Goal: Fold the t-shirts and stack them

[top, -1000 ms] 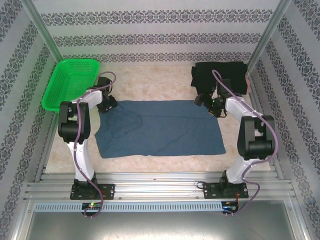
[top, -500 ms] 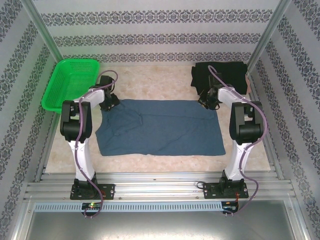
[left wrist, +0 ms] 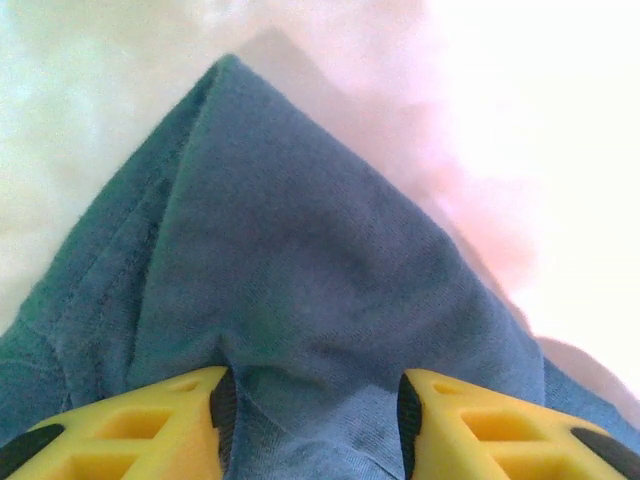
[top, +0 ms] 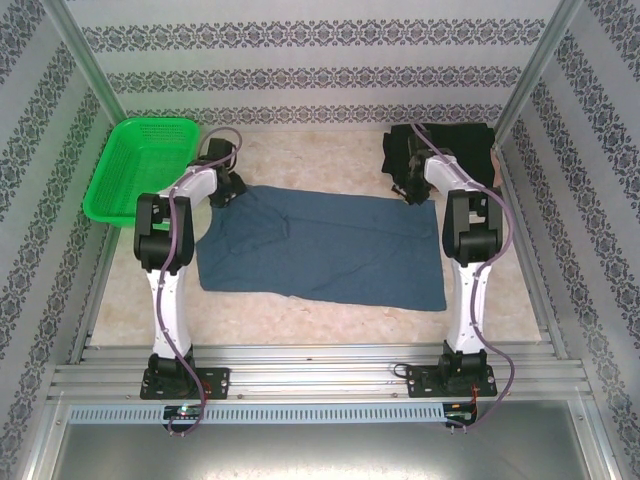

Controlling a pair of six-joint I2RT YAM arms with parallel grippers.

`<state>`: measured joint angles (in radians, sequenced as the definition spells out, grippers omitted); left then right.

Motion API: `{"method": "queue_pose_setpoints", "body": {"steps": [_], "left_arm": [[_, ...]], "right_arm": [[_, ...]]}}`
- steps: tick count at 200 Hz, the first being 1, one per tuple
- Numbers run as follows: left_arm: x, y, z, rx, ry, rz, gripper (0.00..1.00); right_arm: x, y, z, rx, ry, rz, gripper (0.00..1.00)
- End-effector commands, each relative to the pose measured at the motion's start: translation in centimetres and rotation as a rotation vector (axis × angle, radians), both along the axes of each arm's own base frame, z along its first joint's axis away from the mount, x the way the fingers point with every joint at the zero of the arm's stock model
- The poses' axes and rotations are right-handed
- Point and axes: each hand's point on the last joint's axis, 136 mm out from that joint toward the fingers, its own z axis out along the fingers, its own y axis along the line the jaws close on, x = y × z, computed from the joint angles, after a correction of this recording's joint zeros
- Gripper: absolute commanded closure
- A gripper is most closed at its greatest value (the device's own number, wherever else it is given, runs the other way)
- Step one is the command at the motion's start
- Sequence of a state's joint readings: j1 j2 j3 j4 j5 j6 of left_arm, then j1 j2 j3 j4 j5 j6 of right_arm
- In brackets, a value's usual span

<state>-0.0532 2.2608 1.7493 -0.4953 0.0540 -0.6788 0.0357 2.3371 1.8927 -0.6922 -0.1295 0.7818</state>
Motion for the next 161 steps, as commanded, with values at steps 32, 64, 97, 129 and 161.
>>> {"method": "queue_pose_setpoints", "body": {"steps": [32,64,97,129,161], "left_arm": [[2.7,-4.3,10.3,-0.215,-0.270,-0.078,0.25],[-0.6,-5.9,17.0,-0.303,-0.362,-0.123,0.21],[-7.9,-7.0,21.5,-0.345,-0.389,-0.175,0.20],[-18.5,-7.1,19.3,-0.294,-0.248,-0.210,0.19],[-28.9,-5.4,13.5,-0.284,-0.062,-0.151,0.19]], "right_arm": [[2.2,1.8,8.5,0.111,-0.220,0.169,0.57],[-3.4,4.1,16.0,0.133,-0.330,0.342,0.42],[-13.6,6.0,18.6,0.156,-0.355,0.432,0.22],[-23.5,7.4,17.1,0.172,-0.307,0.490,0.08],[-30.6,7.1,14.0,0.220,-0.185,0.423,0.04]]}}
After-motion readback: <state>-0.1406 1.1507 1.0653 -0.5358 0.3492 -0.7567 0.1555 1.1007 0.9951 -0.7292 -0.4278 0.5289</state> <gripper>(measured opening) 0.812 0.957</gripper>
